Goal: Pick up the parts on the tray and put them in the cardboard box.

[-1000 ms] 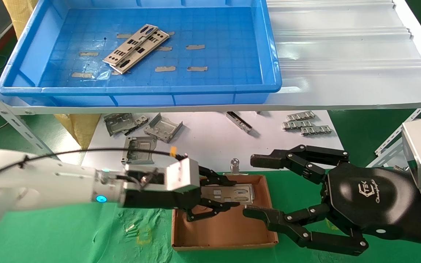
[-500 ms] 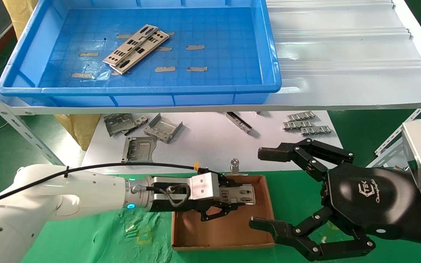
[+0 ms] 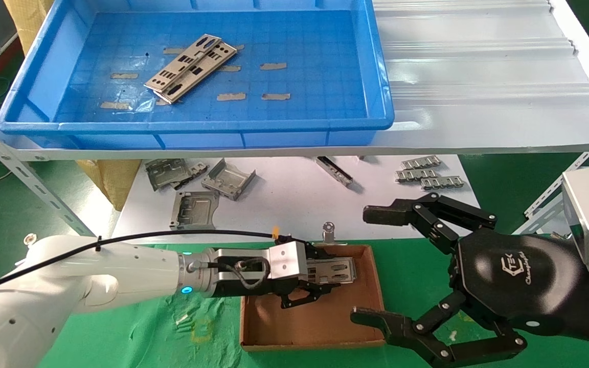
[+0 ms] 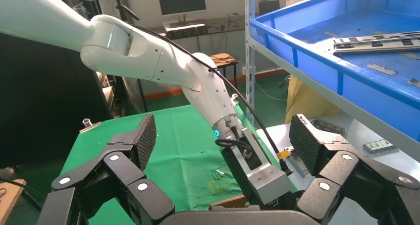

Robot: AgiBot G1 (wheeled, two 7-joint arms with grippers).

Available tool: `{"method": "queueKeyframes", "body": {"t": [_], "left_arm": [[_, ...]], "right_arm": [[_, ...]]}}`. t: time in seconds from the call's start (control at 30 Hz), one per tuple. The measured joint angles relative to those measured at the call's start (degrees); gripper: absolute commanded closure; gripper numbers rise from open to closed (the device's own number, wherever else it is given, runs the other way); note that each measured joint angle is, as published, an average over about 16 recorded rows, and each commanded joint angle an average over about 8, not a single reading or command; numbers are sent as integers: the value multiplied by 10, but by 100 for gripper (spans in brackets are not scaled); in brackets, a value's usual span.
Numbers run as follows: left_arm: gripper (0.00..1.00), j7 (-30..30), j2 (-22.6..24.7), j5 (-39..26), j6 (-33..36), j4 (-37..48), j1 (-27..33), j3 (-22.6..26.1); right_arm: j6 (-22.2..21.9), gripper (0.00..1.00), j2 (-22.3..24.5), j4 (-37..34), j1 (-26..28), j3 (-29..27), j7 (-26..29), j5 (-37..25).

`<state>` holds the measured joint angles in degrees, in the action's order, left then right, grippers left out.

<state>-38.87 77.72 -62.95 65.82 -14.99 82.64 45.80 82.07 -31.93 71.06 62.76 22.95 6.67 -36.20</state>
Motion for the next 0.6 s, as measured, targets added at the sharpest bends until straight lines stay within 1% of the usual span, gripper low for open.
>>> {"method": "queueKeyframes", "body": {"t": [0.17,0.3,0.4,0.6], "left_arm": [[0,3,-1,12,5,3,1,6],[0,10,-4,27,22,9,3,6],[0,23,-9,42,49,17,5,3],[0,52,-24,76,129,36,7,-8]], "right_arm": [[0,0,0,0,0,0,0,0],[0,0,0,0,0,0,0,0],[0,0,0,0,0,0,0,0],[0,0,0,0,0,0,0,0]]}}
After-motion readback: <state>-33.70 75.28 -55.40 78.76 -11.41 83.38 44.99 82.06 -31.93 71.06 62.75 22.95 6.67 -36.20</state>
